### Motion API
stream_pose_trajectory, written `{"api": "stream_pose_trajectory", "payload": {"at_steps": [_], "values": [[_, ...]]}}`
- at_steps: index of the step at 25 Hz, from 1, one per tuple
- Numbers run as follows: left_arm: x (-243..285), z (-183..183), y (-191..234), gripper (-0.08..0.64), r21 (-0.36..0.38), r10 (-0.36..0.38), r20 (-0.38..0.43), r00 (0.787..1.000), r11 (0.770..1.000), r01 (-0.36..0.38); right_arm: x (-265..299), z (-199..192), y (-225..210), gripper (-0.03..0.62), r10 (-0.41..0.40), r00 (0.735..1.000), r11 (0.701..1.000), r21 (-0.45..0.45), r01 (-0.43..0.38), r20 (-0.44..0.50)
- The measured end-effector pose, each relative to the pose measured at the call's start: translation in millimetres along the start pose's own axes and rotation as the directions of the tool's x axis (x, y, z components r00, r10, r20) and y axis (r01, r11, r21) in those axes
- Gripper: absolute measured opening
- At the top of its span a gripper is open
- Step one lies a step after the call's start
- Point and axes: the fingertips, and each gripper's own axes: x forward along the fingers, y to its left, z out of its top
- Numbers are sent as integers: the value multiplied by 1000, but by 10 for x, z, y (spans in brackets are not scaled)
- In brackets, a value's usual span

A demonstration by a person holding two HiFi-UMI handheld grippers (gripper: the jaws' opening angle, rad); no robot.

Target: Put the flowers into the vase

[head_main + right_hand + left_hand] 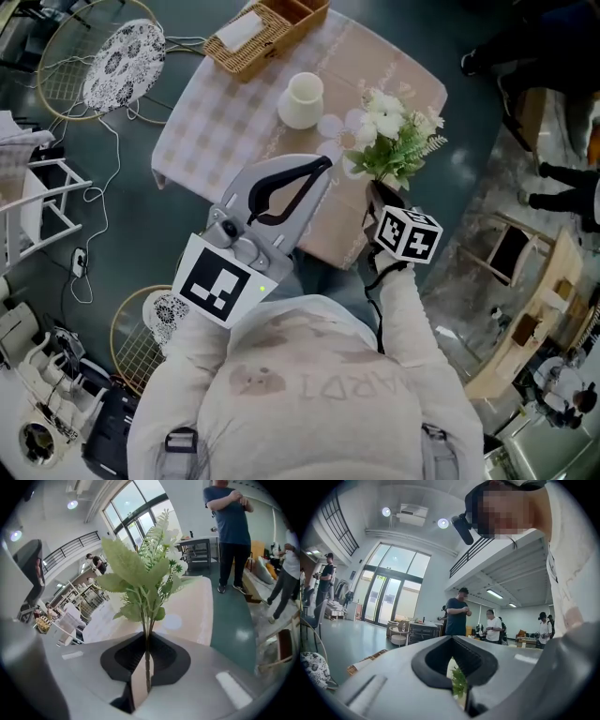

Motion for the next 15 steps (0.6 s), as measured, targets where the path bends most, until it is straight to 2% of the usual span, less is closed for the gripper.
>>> {"api": "stream_pose_trajectory", "payload": {"at_steps": [3,6,11,15], "values": [[-35,81,-24,0,17,5,20,1000,1000,-6,-203,330,174,55,50,993,998,-36,-47,111],[-116,162,-52,0,23,13,39,999,1000,-14,-429,624,413,55,117,968,991,-96,-98,221],[-260,244,-16,0,38,31,65,997,999,-33,-707,1064,820,55,210,902,969,-201,-142,377],[-384,260,54,0,43,52,78,996,998,-56,-812,1309,1097,55,280,843,949,-263,-172,459]]}}
